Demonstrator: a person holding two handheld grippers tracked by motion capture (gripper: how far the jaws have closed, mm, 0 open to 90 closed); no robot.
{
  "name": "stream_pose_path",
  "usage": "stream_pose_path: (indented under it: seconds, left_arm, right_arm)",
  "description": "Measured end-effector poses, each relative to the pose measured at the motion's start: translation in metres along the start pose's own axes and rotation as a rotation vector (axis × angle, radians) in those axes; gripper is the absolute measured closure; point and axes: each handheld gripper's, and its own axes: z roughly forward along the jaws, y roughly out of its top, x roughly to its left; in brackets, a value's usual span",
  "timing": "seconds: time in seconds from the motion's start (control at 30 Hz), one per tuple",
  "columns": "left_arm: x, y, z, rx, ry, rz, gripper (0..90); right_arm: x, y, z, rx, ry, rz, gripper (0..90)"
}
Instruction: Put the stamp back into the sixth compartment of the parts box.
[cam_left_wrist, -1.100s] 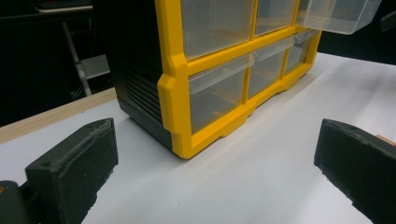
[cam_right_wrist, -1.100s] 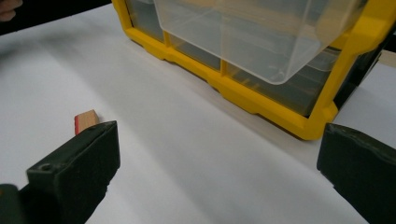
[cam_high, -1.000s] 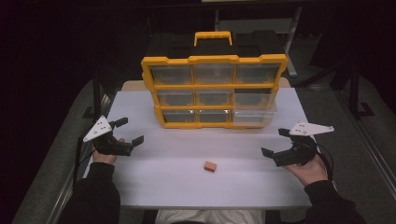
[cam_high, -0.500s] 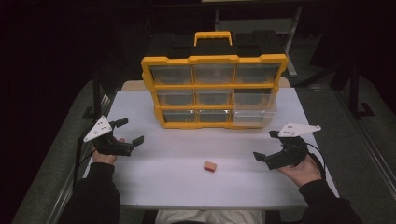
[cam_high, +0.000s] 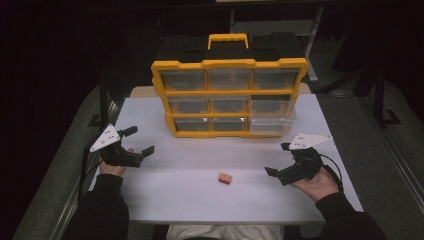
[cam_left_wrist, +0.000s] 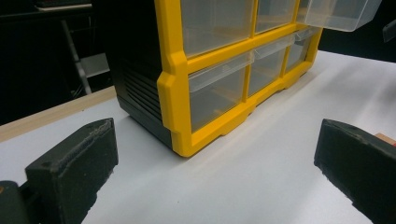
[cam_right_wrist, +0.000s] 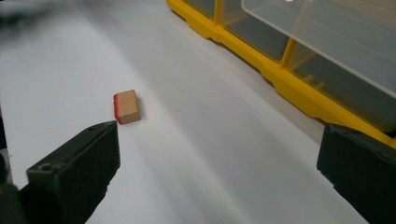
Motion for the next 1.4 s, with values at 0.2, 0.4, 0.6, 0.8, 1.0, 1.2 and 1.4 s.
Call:
stream_pose_path:
  seconds: [0.2,0.4,0.6,0.8,1.0,1.2,1.4]
  left_arm:
    - [0.000,0.000,0.000,0.000,0.000,-0.001,0.0]
    - [0.000,0.000,0.000,0.000,-0.001,-0.002,0.0]
    - [0.000,0.000,0.000,0.001,-0.001,-0.001,0.0]
    - [0.000,0.000,0.000,0.001,-0.002,-0.003,0.0]
    - [0.000,0.000,0.000,0.003,-0.003,-0.002,0.0]
    - [0.000,0.000,0.001,0.005,-0.005,-0.002,0.0]
    - [0.000,-0.001,0.001,0.010,-0.007,-0.001,0.0]
  right_arm:
    - [0.006,0.002,0.007,0.029,0.021,-0.022,0.0]
    - [0.010,0.003,0.014,0.059,0.036,-0.038,0.0]
    - [0.016,0.009,0.021,0.078,0.058,-0.061,0.0]
    - [0.022,0.017,0.027,0.096,0.079,-0.085,0.0]
    - [0.026,0.024,0.035,0.119,0.100,-0.102,0.0]
    - [0.030,0.026,0.041,0.144,0.111,-0.115,0.0]
    - [0.033,0.030,0.047,0.157,0.125,-0.127,0.0]
